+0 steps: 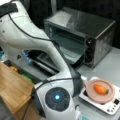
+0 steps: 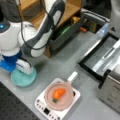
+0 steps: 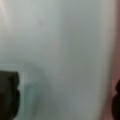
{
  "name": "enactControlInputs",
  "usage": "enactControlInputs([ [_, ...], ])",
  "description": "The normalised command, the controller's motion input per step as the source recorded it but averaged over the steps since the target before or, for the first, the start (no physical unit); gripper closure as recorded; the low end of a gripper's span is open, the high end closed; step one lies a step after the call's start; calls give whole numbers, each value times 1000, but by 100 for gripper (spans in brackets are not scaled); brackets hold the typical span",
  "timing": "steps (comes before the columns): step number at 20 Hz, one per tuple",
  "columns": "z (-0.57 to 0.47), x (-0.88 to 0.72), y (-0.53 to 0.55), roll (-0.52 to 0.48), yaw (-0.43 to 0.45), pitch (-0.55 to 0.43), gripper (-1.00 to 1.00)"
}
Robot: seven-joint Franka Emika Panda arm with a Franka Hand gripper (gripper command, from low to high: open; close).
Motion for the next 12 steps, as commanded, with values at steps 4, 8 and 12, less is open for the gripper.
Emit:
enactControlInputs([
  [4,-61,-2,-63,136,-27,-141,100],
  [8,-81,-35,-98,126,-26,-117,100],
  [12,-95,-60,-123,113,-22,-89,100],
])
